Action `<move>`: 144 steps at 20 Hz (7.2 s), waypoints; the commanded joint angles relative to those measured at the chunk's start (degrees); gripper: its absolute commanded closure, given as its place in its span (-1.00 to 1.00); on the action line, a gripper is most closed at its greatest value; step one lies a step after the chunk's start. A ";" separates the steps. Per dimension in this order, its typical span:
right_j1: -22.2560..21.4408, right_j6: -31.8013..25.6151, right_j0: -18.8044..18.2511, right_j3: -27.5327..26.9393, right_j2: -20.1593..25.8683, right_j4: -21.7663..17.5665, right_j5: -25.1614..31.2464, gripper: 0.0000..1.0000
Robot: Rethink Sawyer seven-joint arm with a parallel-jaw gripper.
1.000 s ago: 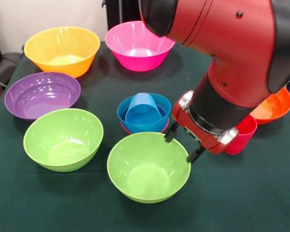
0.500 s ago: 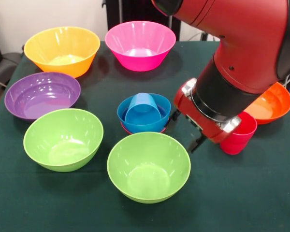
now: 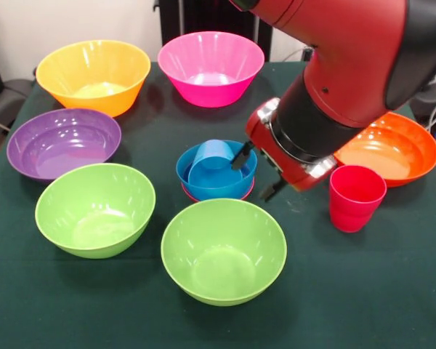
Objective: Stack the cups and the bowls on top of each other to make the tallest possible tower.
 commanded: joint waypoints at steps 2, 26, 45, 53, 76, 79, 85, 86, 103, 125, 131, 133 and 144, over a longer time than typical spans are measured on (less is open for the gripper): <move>0.10 4.99 0.61 10.09 4.70 -5.55 -3.15 -1.00; 0.21 5.29 0.70 14.40 6.86 -5.97 -10.11 -1.00; -5.59 7.23 3.15 12.78 6.56 -3.38 -4.52 -1.00; -6.30 7.60 3.60 14.79 8.35 -2.91 -8.79 -1.00; 3.39 12.68 0.24 10.44 -2.29 -4.93 -12.47 -1.00; 3.75 12.04 0.73 12.18 -0.55 -4.07 -12.04 -1.00; 4.76 12.17 1.76 13.80 0.70 -3.42 -11.56 -1.00; 4.64 11.41 1.90 14.32 1.15 -3.35 -9.80 -1.00; 3.00 11.09 2.43 14.95 3.79 -0.71 -3.61 -1.00; 5.67 18.65 4.11 6.08 1.31 5.56 5.81 -1.00; 5.48 17.88 4.07 6.64 1.26 5.27 3.74 -1.00; 5.37 17.47 4.07 6.81 1.26 4.98 3.00 -1.00; 4.35 11.87 2.93 8.52 2.01 2.75 0.13 1.00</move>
